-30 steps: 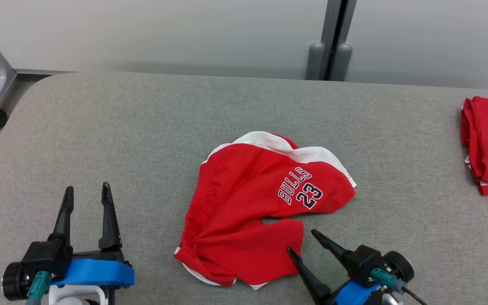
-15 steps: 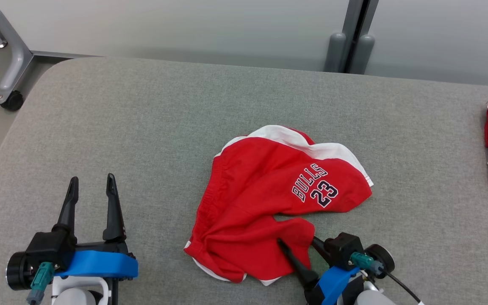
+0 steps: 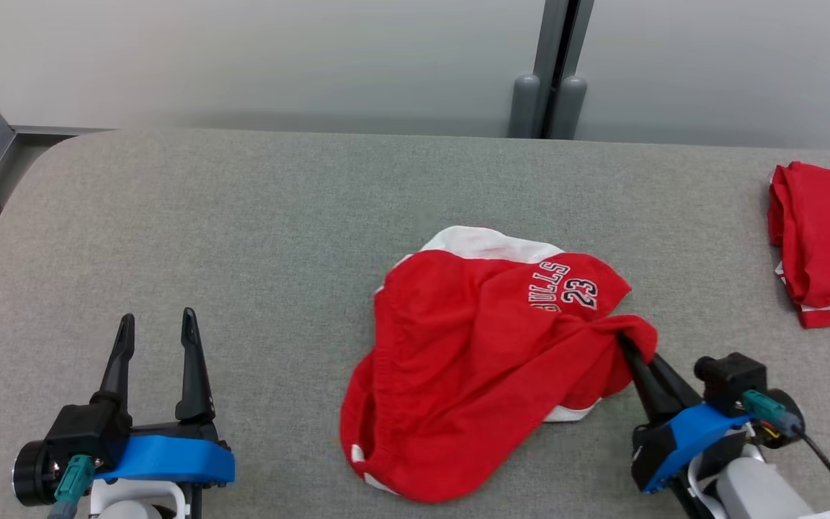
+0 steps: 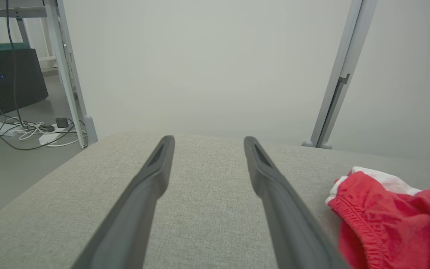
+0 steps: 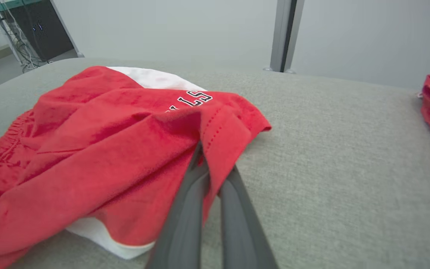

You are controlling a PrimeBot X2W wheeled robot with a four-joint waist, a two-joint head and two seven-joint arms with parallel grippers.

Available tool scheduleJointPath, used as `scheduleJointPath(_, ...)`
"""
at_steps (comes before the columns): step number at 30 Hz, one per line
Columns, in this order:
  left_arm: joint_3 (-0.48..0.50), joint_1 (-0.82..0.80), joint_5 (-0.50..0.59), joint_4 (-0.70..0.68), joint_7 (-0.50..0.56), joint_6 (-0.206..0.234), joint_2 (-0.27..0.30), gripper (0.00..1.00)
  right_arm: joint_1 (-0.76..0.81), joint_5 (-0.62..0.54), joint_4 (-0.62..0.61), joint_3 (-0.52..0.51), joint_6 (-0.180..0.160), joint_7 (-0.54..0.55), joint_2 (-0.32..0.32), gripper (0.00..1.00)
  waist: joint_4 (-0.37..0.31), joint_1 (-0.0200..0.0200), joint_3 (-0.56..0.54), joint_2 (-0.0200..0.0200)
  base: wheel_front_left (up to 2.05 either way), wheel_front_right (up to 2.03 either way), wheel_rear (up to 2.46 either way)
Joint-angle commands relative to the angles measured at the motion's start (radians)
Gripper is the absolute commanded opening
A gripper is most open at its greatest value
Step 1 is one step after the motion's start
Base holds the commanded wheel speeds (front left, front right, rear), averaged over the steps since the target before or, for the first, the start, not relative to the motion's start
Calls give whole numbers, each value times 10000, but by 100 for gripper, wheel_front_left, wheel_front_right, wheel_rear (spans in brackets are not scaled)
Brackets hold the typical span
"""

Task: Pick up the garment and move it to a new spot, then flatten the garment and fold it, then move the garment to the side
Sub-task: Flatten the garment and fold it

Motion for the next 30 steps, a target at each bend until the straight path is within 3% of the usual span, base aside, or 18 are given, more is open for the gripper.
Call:
scheduleJointPath(1, -8, 18, -51, 18, -41, -2, -9, 100, 249, -116, -300, -312, 3, 153, -205, 0, -88, -1, -78, 0, 0, 0, 0)
scheduleJointPath(10, -103, 104, -32, -8, -41, -14, -14, 100, 1351, -297, -1820, -1690, 3, 1650, -850, 0, -103, -1, -180, 0, 0, 0, 0)
scheduleJointPath(11, -98, 133, -38, -10, -43, -12, -15, 100, 1476, -305, -1947, -1795, 3, 1815, -829, 22, -108, -1, -197, 0, 0, 0, 0)
scheduleJointPath(12, -90, 160, -42, -5, -41, -10, -15, 100, 1539, -347, -2095, -1859, 3, 1904, -795, 97, -112, -1, -213, 0, 0, 0, 0)
scheduleJointPath(20, -6, 353, -3, 12, -41, 1, -17, 100, 1852, -671, -3058, -2369, 3, 1735, -269, 100, -267, -1, -485, 0, 0, 0, 0)
scheduleJointPath(30, 19, 553, 127, -92, -43, -37, -16, 100, 2036, -1057, -4437, -2828, 3, 768, 509, 100, -695, -1, -779, 0, 0, 0, 0)
